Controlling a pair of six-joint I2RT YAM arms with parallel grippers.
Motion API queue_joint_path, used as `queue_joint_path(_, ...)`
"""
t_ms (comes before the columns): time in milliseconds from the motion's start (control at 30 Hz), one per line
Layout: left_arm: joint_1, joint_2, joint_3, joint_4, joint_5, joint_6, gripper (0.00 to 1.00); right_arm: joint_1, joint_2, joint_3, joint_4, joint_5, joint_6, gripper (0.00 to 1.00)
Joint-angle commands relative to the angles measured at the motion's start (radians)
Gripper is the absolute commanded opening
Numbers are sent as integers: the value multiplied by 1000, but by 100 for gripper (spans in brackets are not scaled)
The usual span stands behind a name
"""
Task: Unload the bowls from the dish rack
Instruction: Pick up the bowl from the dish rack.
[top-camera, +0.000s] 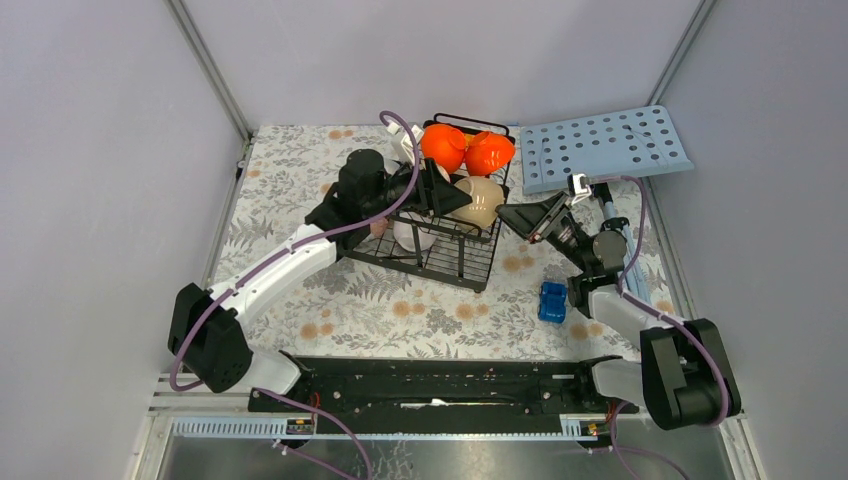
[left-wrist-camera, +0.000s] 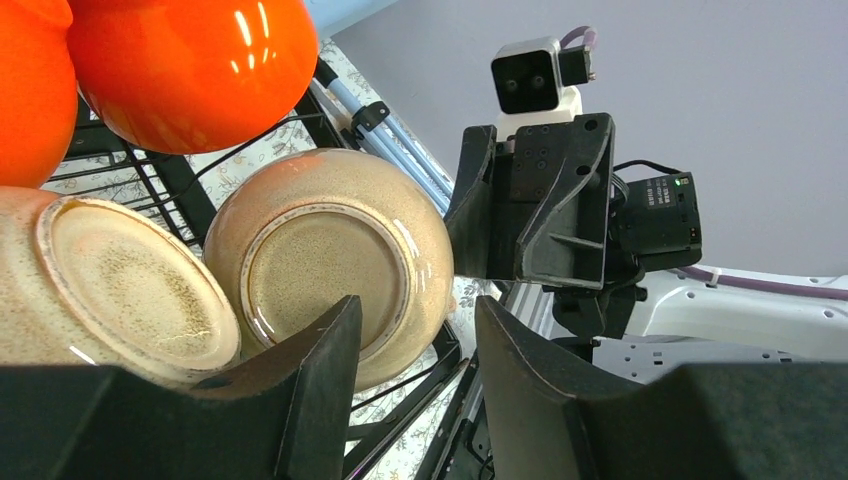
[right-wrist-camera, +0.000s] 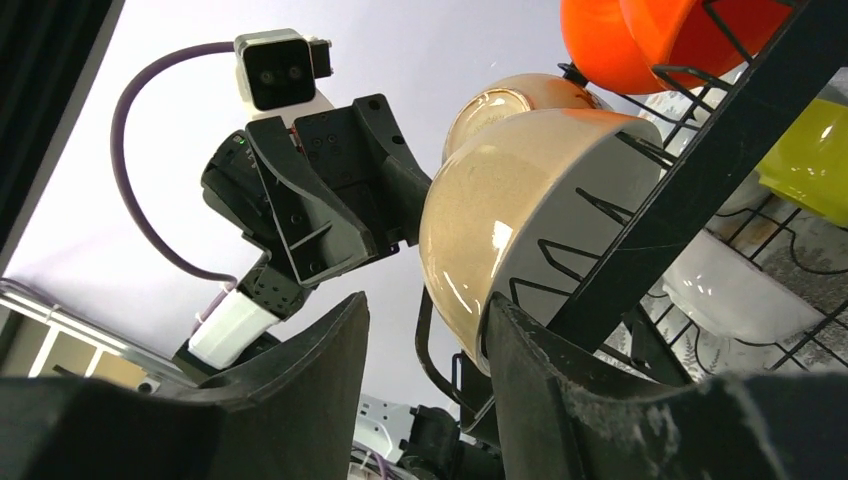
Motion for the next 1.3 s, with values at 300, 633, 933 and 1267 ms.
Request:
queue_joint_path(300, -5, 18, 29, 30, 5, 17, 46, -6, 160, 53, 362, -87, 185, 44)
queue_joint_path(633, -8, 17, 32, 23, -5, 21, 45, -5, 201, 93, 407, -107, 210, 38)
queue_joint_path(933, -8, 12, 31, 19, -15, 22, 44, 8, 219, 129, 407, -127, 215, 31)
queue_joint_path(1267, -8, -3, 31, 15, -26, 29, 43, 49, 255, 191, 407, -128, 218, 26)
